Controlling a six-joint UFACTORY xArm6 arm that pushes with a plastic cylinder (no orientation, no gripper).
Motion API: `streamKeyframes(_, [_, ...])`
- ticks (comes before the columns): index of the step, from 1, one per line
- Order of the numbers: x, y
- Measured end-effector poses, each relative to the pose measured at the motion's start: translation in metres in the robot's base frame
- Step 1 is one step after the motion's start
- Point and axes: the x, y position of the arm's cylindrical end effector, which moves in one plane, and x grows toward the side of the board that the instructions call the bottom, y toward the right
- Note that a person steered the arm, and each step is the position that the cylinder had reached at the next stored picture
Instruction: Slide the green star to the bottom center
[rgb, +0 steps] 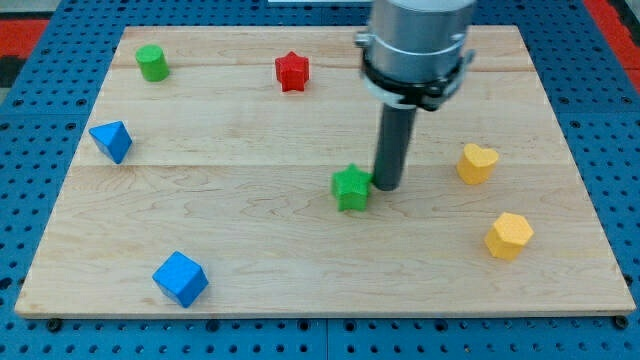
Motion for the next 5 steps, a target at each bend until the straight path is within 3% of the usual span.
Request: streamKeyframes(5, [-0.017, -0.076])
